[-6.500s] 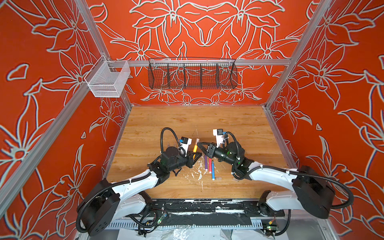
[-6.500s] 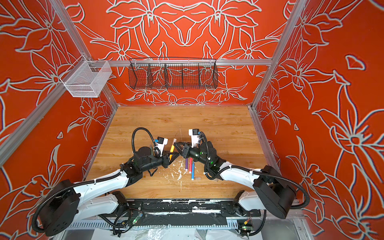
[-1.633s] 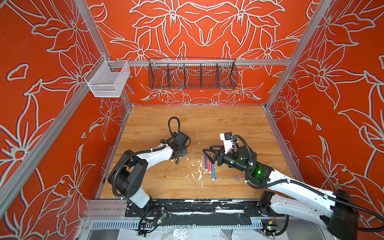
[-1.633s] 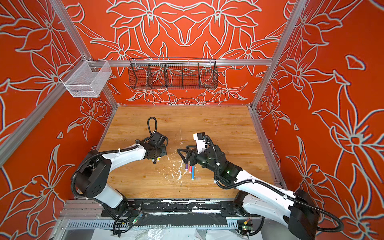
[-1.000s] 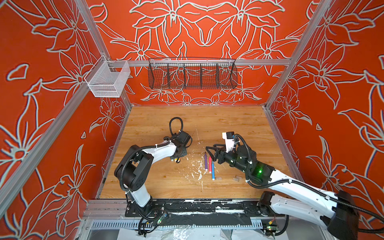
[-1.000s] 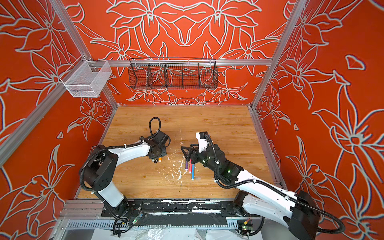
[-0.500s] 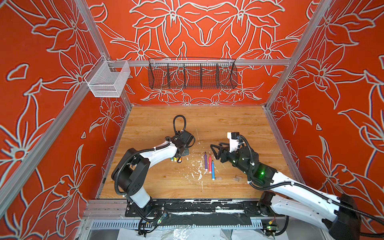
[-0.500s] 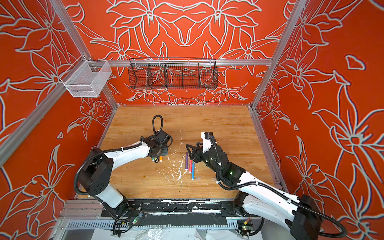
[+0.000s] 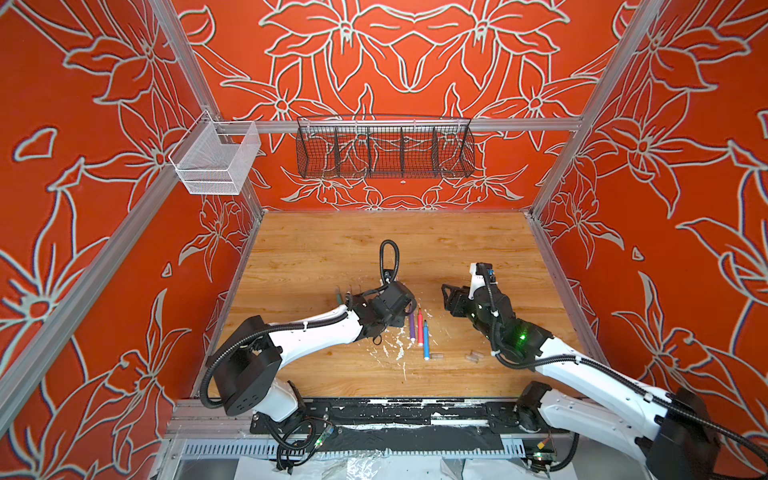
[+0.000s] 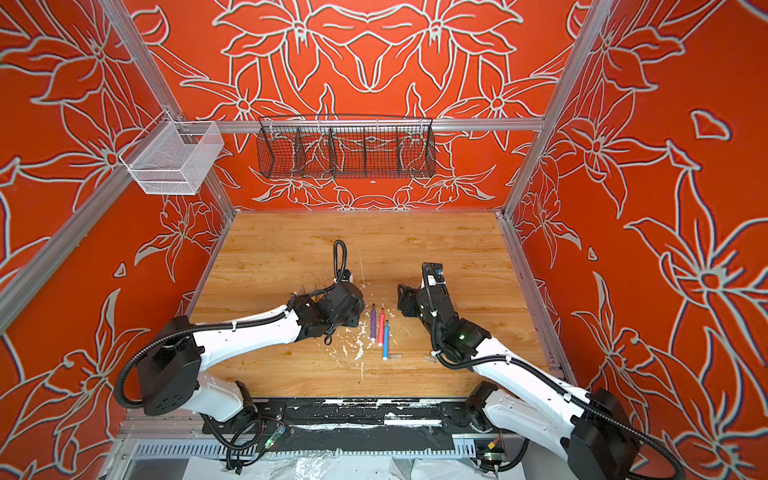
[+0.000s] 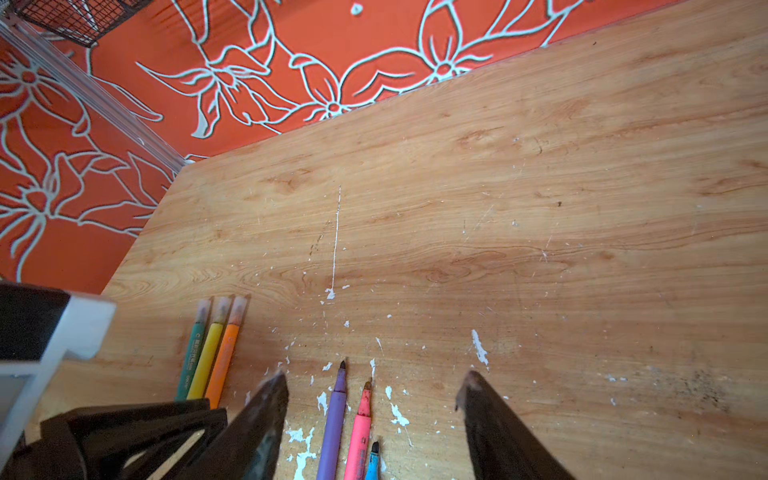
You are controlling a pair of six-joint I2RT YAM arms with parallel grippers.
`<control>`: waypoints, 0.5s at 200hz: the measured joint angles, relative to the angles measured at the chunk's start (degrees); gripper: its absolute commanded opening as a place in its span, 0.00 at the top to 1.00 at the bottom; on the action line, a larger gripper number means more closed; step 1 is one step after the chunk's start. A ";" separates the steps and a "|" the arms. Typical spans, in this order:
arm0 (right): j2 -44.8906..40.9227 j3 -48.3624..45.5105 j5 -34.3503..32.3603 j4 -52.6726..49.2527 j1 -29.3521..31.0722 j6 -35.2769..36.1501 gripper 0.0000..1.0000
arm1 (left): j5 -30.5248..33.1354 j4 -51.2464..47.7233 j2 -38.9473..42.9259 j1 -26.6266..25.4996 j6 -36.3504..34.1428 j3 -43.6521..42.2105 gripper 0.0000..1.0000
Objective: Insert the pens into the pen caps
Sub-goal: 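Move the left gripper over the purple marker and grasp it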
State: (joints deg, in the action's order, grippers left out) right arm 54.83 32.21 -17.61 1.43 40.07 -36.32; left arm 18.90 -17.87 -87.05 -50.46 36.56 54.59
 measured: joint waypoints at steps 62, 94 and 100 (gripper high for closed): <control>1.14 0.00 -0.04 -0.68 -1.64 -0.39 0.33 | -1.42 -4.22 -10.23 -5.49 3.87 7.93 0.75; 1.33 0.00 0.02 -1.18 -1.99 -0.44 0.33 | -2.62 -5.77 -13.79 -5.44 4.90 9.22 0.71; 1.33 0.00 0.07 -1.25 -2.05 -0.44 0.33 | -2.80 -6.08 -14.27 -5.44 5.05 9.38 0.71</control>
State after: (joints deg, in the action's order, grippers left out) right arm 56.16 32.21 -17.54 0.19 38.02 -36.75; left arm 16.10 -23.94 -101.32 -55.90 41.60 63.96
